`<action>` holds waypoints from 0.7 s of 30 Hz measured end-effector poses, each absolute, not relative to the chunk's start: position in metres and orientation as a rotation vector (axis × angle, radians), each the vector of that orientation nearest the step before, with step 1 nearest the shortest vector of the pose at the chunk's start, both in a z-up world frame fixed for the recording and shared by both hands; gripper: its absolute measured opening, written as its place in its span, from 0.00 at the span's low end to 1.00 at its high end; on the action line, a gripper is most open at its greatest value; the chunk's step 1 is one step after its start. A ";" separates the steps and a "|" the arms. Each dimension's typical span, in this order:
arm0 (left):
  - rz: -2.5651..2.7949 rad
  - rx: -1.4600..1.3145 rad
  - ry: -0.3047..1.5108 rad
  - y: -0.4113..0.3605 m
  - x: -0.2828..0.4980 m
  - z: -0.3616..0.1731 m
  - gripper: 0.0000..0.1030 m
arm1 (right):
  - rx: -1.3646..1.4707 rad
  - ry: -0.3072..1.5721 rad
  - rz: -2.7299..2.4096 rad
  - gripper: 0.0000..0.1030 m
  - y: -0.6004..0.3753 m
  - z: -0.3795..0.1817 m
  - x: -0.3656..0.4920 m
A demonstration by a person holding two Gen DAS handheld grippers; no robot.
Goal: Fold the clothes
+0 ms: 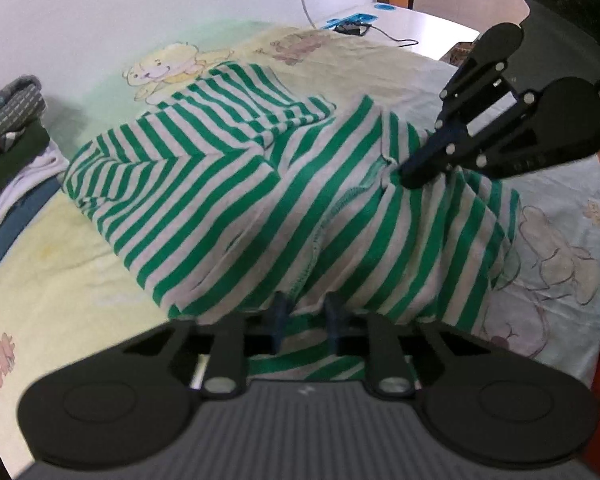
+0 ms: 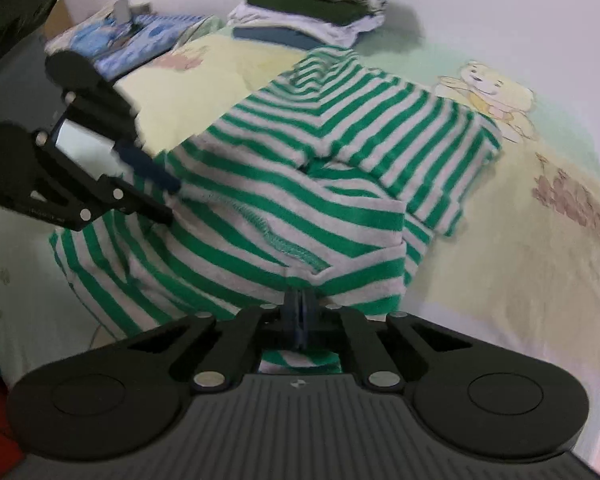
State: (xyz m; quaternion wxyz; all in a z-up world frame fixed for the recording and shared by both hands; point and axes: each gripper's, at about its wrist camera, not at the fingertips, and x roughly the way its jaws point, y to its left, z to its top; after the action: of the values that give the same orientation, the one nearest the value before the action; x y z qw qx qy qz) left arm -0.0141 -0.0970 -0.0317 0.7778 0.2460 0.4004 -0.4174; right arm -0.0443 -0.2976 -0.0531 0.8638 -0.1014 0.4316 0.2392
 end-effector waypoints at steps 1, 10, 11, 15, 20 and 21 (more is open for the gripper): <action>-0.906 0.521 0.868 -0.096 -0.014 -0.029 0.06 | -0.189 0.902 0.495 0.01 -0.301 -0.049 -0.045; -0.832 0.447 0.860 -0.080 0.007 -0.012 0.01 | -0.078 0.815 0.429 0.00 -0.314 -0.030 -0.033; -0.832 0.456 0.865 -0.079 0.008 -0.012 0.04 | -0.080 0.825 0.427 0.00 -0.314 -0.033 -0.030; -0.892 0.504 0.849 -0.076 -0.001 -0.012 0.47 | -0.110 0.840 0.427 0.00 -0.312 -0.044 -0.027; -0.913 0.603 0.843 -0.084 -0.007 -0.028 0.57 | -0.074 0.808 0.344 0.00 -0.319 -0.045 -0.021; -0.910 0.607 0.843 -0.086 -0.006 -0.031 0.57 | -0.063 0.809 0.329 0.00 -0.323 -0.044 -0.018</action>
State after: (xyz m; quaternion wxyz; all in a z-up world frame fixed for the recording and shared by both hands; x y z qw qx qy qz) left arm -0.0065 -0.0861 -0.0309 0.7710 0.2799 0.3886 -0.4197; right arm -0.0176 -0.3228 -0.0443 0.9056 -0.0303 0.3919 0.1591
